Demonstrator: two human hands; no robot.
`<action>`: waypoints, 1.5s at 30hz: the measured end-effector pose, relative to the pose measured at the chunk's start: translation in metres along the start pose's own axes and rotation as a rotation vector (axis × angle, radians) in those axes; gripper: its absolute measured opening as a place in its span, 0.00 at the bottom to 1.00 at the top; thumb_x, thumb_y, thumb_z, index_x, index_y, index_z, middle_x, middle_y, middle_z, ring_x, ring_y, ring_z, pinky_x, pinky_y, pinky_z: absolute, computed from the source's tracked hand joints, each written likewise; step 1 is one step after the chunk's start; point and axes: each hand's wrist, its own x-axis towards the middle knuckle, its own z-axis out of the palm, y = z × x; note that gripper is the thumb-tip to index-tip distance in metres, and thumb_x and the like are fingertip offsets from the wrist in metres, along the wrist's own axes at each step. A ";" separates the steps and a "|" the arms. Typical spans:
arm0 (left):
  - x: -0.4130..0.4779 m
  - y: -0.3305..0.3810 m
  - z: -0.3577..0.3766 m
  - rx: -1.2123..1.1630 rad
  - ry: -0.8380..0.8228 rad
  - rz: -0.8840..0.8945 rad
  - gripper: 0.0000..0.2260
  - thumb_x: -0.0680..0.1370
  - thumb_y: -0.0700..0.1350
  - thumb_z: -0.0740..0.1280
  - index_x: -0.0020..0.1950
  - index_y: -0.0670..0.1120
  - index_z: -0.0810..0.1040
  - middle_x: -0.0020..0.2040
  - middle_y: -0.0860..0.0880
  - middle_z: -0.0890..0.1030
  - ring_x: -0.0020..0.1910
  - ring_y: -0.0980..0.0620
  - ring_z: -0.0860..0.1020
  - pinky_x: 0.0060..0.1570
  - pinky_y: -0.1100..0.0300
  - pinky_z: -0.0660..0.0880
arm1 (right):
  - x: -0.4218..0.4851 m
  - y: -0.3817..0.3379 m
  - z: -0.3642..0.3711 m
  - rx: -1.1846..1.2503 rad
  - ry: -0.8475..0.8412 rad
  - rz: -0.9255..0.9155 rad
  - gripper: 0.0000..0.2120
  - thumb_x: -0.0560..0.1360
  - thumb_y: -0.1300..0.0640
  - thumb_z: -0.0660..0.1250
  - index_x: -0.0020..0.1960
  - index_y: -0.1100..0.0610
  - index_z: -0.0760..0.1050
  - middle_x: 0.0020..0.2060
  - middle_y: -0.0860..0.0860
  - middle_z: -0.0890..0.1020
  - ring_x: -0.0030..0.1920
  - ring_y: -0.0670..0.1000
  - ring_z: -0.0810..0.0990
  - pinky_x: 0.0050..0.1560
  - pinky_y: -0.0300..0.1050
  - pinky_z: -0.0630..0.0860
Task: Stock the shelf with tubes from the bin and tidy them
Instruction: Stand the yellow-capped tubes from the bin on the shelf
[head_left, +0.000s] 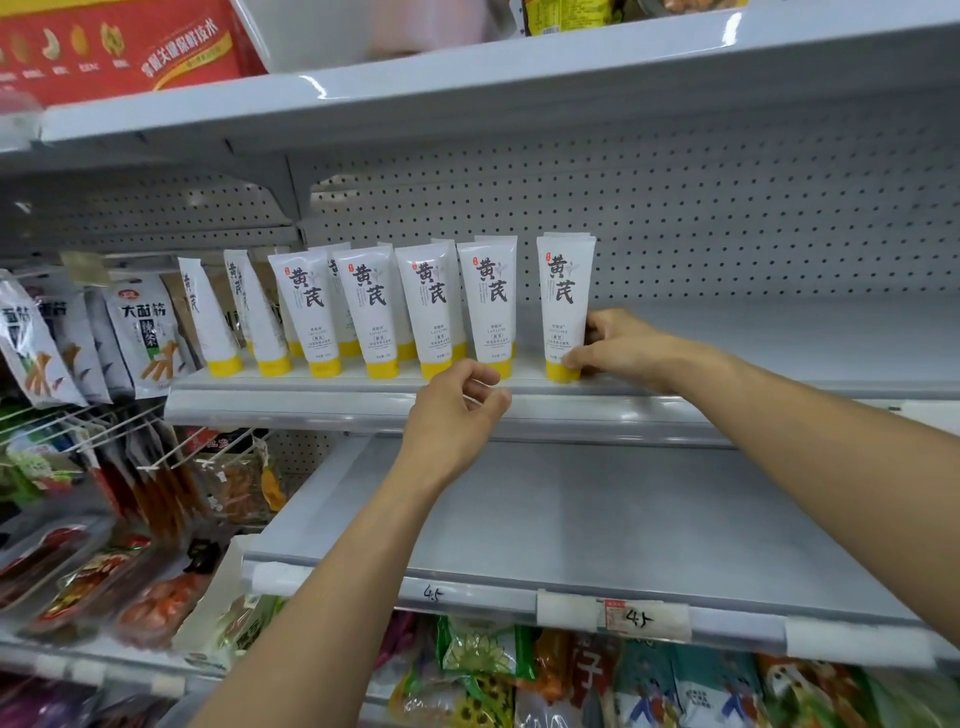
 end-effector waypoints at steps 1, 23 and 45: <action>-0.002 0.000 0.000 0.010 0.002 0.002 0.07 0.76 0.48 0.69 0.52 0.50 0.78 0.43 0.54 0.79 0.39 0.55 0.76 0.48 0.53 0.77 | -0.001 0.001 0.001 -0.003 0.010 -0.002 0.19 0.74 0.67 0.69 0.64 0.64 0.73 0.58 0.58 0.81 0.56 0.56 0.81 0.56 0.49 0.79; -0.130 -0.126 -0.062 0.412 -0.098 -0.256 0.11 0.76 0.53 0.68 0.57 0.52 0.76 0.40 0.59 0.78 0.43 0.52 0.79 0.46 0.54 0.77 | -0.111 0.040 0.146 -0.811 -0.134 -0.348 0.21 0.76 0.49 0.64 0.68 0.49 0.68 0.66 0.49 0.73 0.64 0.53 0.73 0.58 0.53 0.74; -0.266 -0.575 -0.166 0.402 -0.503 -1.168 0.20 0.78 0.48 0.67 0.67 0.41 0.72 0.66 0.41 0.74 0.66 0.43 0.72 0.63 0.57 0.68 | -0.101 0.199 0.669 -0.291 -0.872 0.574 0.07 0.73 0.60 0.69 0.38 0.59 0.73 0.36 0.58 0.74 0.42 0.54 0.75 0.43 0.45 0.71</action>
